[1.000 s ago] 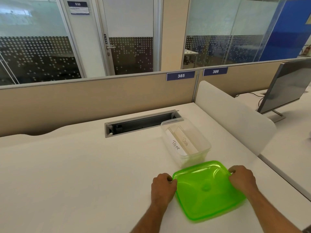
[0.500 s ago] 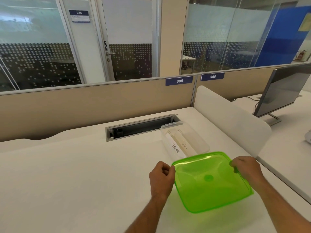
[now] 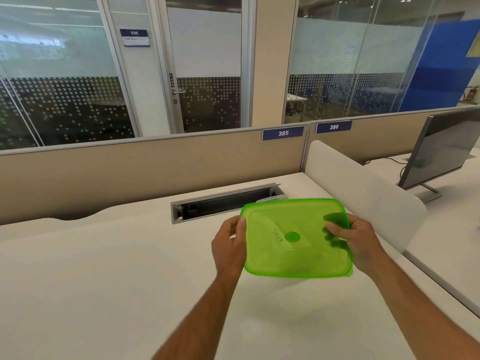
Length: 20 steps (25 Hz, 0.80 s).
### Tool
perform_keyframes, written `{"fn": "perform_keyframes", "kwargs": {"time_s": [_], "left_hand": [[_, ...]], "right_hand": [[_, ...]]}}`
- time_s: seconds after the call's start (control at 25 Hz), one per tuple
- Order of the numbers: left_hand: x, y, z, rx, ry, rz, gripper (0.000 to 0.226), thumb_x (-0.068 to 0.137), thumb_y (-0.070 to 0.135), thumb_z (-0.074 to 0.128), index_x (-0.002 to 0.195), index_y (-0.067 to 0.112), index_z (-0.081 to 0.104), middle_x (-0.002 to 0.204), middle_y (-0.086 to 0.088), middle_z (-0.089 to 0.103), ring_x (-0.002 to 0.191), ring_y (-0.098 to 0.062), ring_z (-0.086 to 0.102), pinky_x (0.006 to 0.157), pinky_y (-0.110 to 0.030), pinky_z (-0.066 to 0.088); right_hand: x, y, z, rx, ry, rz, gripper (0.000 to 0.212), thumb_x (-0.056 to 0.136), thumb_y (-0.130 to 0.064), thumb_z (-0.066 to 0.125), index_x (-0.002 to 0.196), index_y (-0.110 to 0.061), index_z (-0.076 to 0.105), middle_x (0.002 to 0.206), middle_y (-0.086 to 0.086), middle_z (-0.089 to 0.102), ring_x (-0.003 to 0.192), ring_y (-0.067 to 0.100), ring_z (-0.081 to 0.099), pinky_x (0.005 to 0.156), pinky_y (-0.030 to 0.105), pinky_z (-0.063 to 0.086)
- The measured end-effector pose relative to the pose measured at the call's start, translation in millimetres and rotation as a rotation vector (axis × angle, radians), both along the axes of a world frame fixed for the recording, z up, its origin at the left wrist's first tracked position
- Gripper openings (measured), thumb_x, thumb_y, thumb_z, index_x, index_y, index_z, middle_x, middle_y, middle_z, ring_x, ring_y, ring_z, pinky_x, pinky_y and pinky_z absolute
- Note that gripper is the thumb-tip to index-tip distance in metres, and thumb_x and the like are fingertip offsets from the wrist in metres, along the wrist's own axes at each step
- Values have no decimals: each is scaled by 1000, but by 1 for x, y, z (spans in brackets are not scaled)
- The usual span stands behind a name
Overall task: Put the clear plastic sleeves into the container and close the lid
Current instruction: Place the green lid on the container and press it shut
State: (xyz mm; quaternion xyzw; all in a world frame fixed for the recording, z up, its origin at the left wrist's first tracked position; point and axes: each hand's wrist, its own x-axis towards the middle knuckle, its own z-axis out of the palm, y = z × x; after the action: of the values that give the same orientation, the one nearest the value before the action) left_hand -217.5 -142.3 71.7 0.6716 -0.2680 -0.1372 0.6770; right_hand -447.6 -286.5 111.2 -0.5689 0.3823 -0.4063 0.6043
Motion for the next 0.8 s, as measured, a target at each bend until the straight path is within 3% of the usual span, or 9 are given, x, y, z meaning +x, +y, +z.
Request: {"fn": "perform_keyframes", "kwargs": {"time_s": [0.12, 0.2, 0.28, 0.36, 0.48, 0.6, 0.72, 0.8], "left_hand": [[5, -3, 9, 80, -12, -17, 51, 96, 44, 58, 140, 19, 53, 141, 2, 57, 131, -15, 51, 112, -38, 40], [0, -3, 16, 81, 46, -37, 60, 96, 50, 55, 147, 20, 44, 151, 2, 47, 138, -14, 41, 117, -37, 32], [-7, -3, 23, 22, 253, -111, 51, 95, 57, 50, 138, 28, 52, 145, 4, 53, 130, -12, 49, 111, -36, 37], [-11, -4, 29, -55, 540, -235, 44, 94, 59, 49, 120, 27, 63, 126, 1, 67, 113, -18, 64, 100, -42, 50], [-16, -7, 28, -82, 709, -366, 37, 93, 42, 64, 119, 15, 63, 110, -9, 75, 93, -27, 73, 83, -40, 60], [-21, -7, 21, -92, 780, -385, 33, 93, 13, 64, 125, 7, 58, 108, -15, 75, 88, -29, 74, 73, -37, 62], [-20, -8, 16, -92, 809, -358, 30, 95, 5, 58, 125, 7, 58, 104, -17, 76, 83, -28, 74, 71, -39, 62], [-19, -9, 14, -87, 807, -339, 29, 96, 4, 57, 125, 9, 57, 96, -13, 78, 78, -27, 75, 67, -37, 62]], "right_hand": [[27, 13, 6, -281, -58, -67, 21, 82, 2, 69, 90, -17, 73, 70, -1, 74, 57, 10, 64, 54, 20, 53], [40, 24, 8, -525, -3, -88, 24, 82, 1, 72, 90, -22, 74, 74, -9, 73, 67, 3, 63, 66, 16, 51], [47, 34, 6, -870, 131, -80, 26, 82, 5, 70, 97, -16, 75, 90, -6, 73, 82, 7, 65, 78, 20, 51], [51, 40, 2, -1213, 254, -78, 34, 79, 10, 60, 100, -10, 77, 99, 1, 73, 90, 18, 65, 83, 30, 50], [52, 41, -8, -1547, 412, -63, 37, 80, 3, 52, 102, -13, 77, 101, 5, 73, 93, 24, 63, 83, 37, 48], [51, 40, -20, -1630, 491, -13, 35, 83, 1, 54, 106, -14, 76, 104, 4, 73, 93, 28, 65, 83, 42, 49], [50, 39, -28, -1611, 552, 97, 33, 88, -8, 50, 111, -13, 73, 110, 5, 71, 97, 29, 66, 85, 46, 51], [48, 34, -30, -1580, 593, 145, 33, 84, -15, 58, 114, -12, 72, 115, 6, 69, 102, 29, 64, 88, 46, 51]]}}
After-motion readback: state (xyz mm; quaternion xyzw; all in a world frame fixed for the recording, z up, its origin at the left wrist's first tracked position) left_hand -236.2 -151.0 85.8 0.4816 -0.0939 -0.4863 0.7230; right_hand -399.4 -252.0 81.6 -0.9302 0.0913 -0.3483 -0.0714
